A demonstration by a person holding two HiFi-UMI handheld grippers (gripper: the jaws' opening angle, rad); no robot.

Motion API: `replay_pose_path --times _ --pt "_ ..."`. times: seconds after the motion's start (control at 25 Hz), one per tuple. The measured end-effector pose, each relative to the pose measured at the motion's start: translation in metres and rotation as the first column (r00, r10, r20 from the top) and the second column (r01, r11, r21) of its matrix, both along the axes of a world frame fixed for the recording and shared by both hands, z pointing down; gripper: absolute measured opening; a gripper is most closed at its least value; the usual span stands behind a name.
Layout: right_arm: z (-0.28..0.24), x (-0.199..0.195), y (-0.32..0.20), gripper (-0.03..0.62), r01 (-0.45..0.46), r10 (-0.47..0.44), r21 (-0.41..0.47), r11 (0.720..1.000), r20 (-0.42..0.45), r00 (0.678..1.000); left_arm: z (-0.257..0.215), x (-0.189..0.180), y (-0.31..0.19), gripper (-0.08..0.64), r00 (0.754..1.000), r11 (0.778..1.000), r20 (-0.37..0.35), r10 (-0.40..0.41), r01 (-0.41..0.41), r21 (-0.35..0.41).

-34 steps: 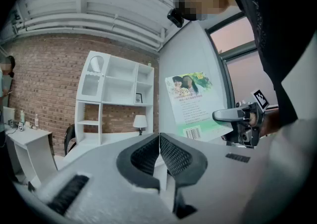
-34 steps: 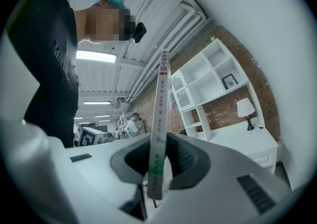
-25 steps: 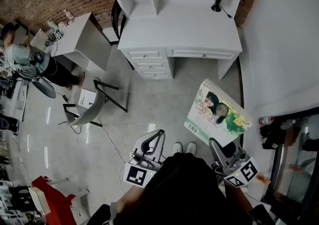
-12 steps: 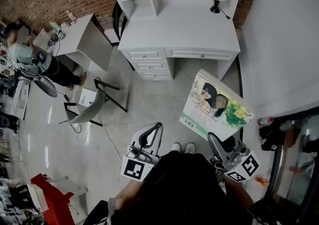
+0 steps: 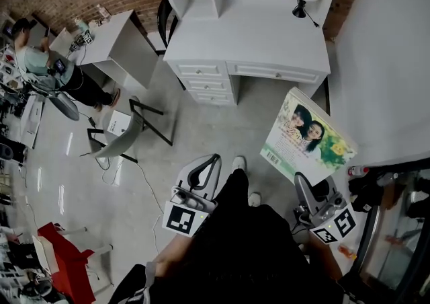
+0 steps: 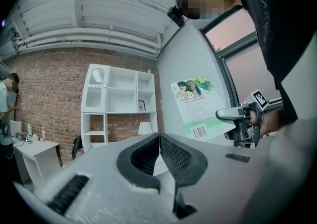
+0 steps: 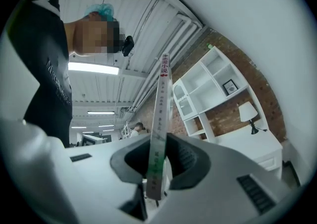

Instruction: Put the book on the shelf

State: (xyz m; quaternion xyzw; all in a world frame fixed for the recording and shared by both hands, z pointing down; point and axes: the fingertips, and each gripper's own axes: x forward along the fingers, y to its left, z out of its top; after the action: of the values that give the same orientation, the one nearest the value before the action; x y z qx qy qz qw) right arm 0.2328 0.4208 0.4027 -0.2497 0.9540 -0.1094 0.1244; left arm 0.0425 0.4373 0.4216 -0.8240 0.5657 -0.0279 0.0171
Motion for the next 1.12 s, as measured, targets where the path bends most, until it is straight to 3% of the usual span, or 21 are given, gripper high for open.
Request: replay_pose_path --times 0.76,1.12 --pt "-0.005 -0.041 -0.131 0.075 -0.055 0.057 -0.068 0.996 0.032 0.998 0.009 -0.033 -0.141 0.018 0.996 0.997 -0.054 0.073 -0.074 -0.004" --pt "-0.026 -0.089 -0.200 0.074 -0.071 0.075 -0.061 0.996 0.060 0.995 -0.004 -0.082 -0.210 0.018 0.995 0.997 -0.076 0.071 -0.071 0.005"
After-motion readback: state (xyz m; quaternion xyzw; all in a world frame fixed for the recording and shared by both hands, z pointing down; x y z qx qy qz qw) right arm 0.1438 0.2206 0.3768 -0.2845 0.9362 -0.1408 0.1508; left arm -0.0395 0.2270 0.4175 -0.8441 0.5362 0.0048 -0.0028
